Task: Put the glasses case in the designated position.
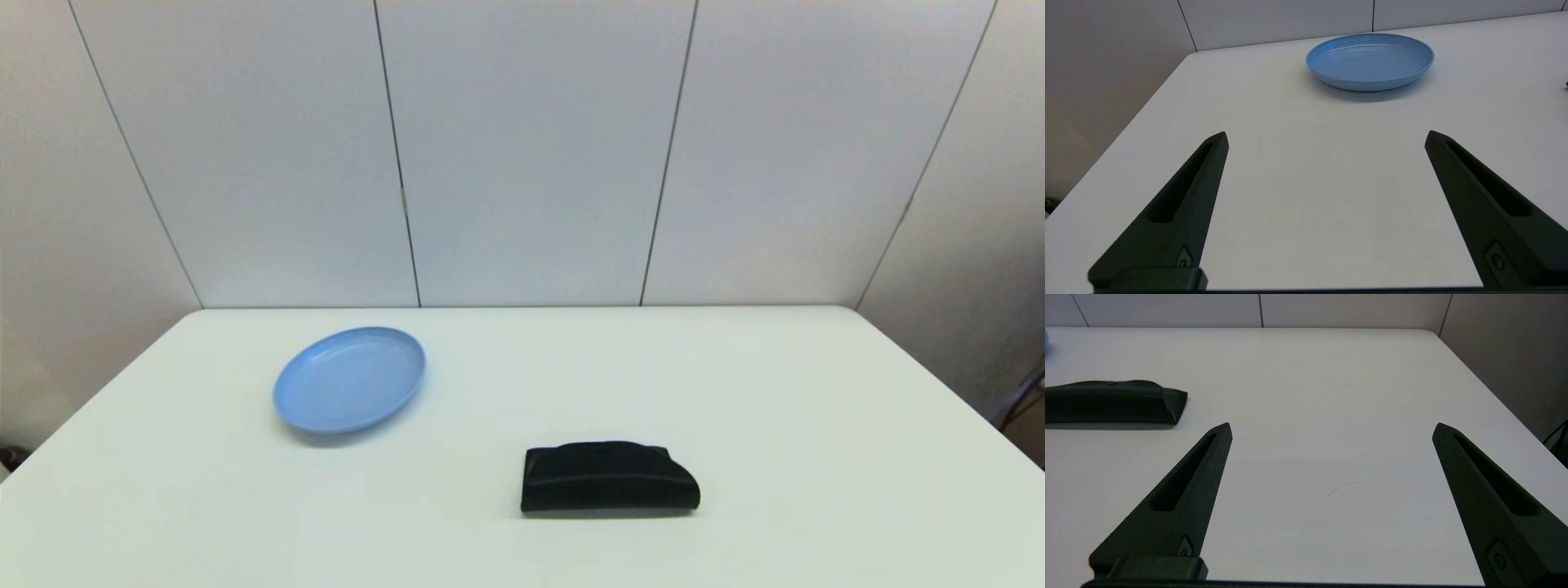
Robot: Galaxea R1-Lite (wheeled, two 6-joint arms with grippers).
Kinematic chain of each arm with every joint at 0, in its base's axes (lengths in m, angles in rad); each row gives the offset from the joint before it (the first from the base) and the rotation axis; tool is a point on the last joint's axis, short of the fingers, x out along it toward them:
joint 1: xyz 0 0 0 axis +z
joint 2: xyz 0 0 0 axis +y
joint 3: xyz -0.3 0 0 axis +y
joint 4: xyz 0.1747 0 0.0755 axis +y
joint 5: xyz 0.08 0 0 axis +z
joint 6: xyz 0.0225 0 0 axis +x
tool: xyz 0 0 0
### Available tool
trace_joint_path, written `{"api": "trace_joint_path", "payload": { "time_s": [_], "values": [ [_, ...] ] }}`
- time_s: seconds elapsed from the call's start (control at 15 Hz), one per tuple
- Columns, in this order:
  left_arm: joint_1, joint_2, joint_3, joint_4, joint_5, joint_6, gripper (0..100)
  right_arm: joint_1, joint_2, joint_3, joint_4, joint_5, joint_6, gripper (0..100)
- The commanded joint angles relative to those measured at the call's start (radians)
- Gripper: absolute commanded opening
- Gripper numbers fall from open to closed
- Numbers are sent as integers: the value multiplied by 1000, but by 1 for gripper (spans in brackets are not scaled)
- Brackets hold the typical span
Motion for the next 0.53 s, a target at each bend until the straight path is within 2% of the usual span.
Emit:
{"api": "trace_joint_path", "payload": {
  "time_s": [0.07, 0.53],
  "values": [
    [0, 1, 0, 0, 0, 1, 100, 0, 0, -1, 0, 0, -1, 100],
    [0, 1, 0, 0, 0, 1, 100, 0, 0, 0, 0, 0, -1, 100]
  ]
}}
